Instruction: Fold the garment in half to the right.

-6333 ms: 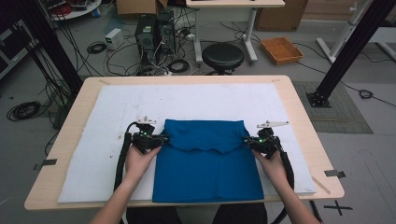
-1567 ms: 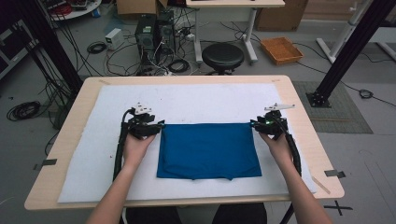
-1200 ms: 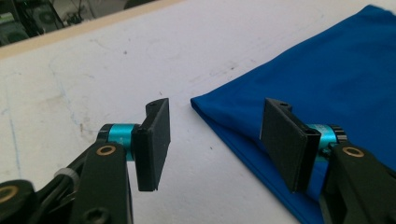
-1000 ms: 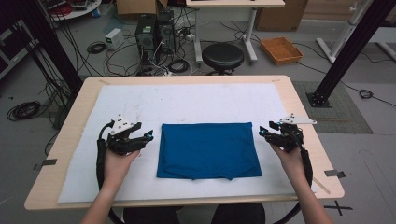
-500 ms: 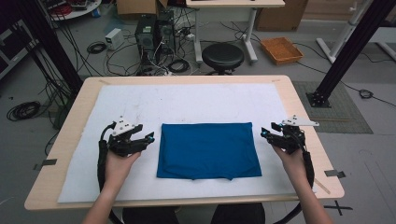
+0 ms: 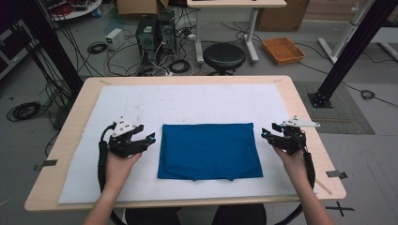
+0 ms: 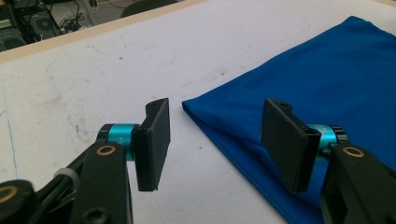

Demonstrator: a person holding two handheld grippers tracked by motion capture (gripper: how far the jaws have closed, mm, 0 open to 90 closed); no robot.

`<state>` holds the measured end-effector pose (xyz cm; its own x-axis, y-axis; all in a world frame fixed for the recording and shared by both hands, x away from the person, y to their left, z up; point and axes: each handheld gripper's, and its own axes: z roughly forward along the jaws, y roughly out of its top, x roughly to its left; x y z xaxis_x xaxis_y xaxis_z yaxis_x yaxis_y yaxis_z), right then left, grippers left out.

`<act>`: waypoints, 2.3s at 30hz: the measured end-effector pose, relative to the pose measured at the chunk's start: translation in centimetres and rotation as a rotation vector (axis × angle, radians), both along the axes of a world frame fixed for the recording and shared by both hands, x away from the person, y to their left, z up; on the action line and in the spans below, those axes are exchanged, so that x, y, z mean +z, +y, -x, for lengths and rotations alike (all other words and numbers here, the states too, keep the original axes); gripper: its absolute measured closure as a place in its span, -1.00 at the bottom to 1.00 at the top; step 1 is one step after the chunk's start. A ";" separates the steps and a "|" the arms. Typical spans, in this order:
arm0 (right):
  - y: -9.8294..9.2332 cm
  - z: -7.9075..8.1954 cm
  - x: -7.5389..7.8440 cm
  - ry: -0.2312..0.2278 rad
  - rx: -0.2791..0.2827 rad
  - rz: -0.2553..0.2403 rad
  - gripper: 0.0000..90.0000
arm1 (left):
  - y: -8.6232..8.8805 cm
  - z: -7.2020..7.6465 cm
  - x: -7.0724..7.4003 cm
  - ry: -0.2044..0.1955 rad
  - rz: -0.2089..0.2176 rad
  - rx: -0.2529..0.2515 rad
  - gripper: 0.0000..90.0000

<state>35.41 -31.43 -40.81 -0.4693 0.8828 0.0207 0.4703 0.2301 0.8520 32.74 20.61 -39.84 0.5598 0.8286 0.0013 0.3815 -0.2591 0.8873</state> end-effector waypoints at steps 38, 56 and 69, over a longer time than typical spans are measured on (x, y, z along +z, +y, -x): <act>0.5 0.6 -0.1 -0.014 0.023 0.018 0.09 | -1.6 6.2 -5.3 0.388 0.265 0.085 0.02; 4.4 0.6 0.7 -0.035 0.109 0.038 0.09 | -4.2 5.6 -5.5 0.380 0.253 0.090 0.32; 11.4 -0.9 1.7 -0.015 0.235 0.028 0.10 | -5.2 5.7 -5.4 0.351 0.193 0.140 0.79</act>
